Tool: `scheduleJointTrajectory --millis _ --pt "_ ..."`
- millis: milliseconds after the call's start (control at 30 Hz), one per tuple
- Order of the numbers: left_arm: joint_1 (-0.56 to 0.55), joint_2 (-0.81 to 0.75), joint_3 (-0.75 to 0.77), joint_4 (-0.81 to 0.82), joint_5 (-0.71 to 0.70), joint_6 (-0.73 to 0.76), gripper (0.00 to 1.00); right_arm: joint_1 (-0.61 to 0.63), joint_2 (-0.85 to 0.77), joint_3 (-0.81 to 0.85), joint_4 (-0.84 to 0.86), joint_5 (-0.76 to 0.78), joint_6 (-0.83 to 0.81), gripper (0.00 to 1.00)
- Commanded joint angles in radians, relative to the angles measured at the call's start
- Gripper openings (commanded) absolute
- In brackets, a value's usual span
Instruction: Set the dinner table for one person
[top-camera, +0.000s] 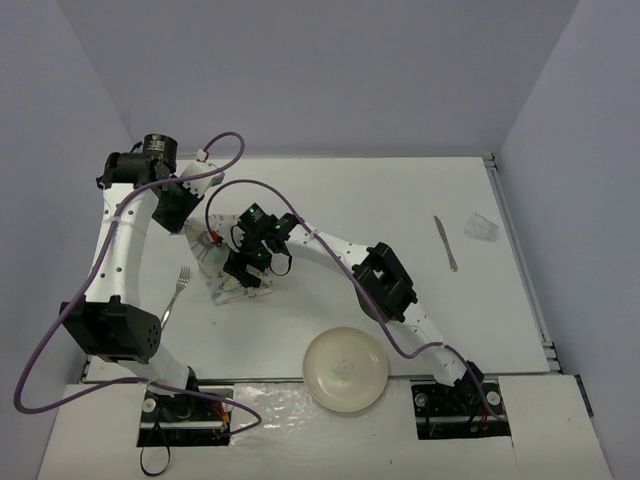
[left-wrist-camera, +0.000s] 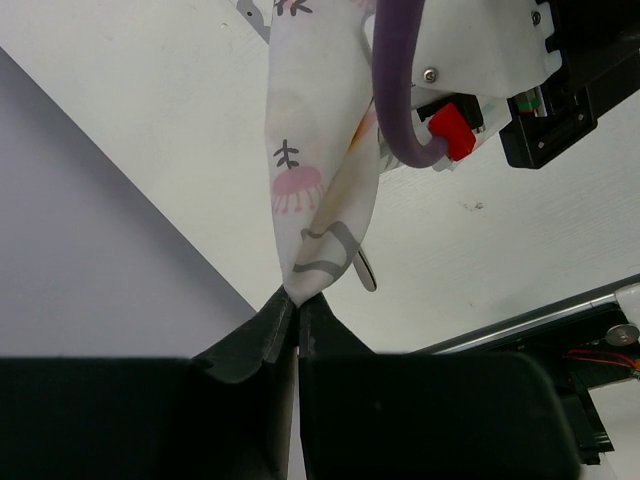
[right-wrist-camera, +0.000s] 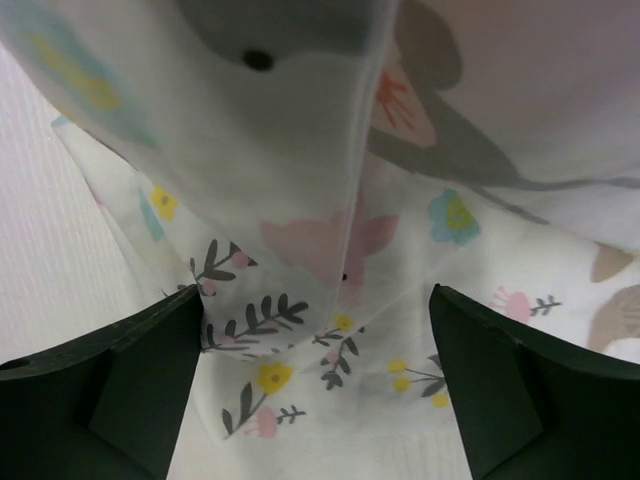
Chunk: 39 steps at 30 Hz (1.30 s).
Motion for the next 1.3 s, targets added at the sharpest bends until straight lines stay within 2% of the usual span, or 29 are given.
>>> scheduleJointTrajectory --millis 0,133,200,233,267,467,700,800,833,967,1100,1267 --pt "0.02 -0.054 0.082 -0.082 0.006 0.011 0.0 0.014 -0.018 0.028 0.02 -0.044 0.007 0.84" --pt "0.02 -0.049 0.11 -0.071 -0.01 0.008 0.0 0.031 -0.034 0.016 0.017 -0.073 0.001 0.7" --pt "0.022 -0.047 0.135 -0.067 -0.02 0.01 0.0 0.041 -0.041 0.011 0.017 -0.082 0.003 0.49" --pt "0.024 -0.046 0.149 -0.068 -0.024 0.01 0.0 0.049 -0.045 0.007 0.016 -0.086 -0.001 0.31" --pt "0.026 -0.044 0.162 -0.068 -0.027 0.01 0.0 0.057 -0.048 0.003 0.015 -0.084 -0.004 0.22" --pt "0.044 -0.042 0.233 -0.069 -0.051 0.003 0.0 0.091 -0.068 -0.029 0.014 -0.057 -0.014 0.23" --pt "0.046 -0.043 0.306 -0.049 -0.106 -0.037 0.0 0.103 -0.104 -0.081 0.014 -0.046 -0.037 0.19" --pt "0.086 -0.036 0.334 -0.041 -0.141 -0.048 0.0 0.104 -0.12 -0.113 0.012 -0.032 -0.048 0.19" --pt "0.09 -0.034 0.343 -0.039 -0.155 -0.052 0.0 0.105 -0.127 -0.126 0.012 -0.026 -0.053 0.18" --pt "0.116 -0.033 0.381 -0.033 -0.171 -0.057 0.0 0.108 -0.155 -0.166 0.011 0.01 -0.07 0.0" --pt "0.128 -0.035 0.4 -0.03 -0.172 -0.061 0.0 0.106 -0.203 -0.208 0.011 0.063 -0.105 0.0" --pt "0.13 -0.023 0.418 -0.03 -0.177 -0.06 0.0 0.074 -0.265 -0.248 0.014 0.219 -0.149 0.0"
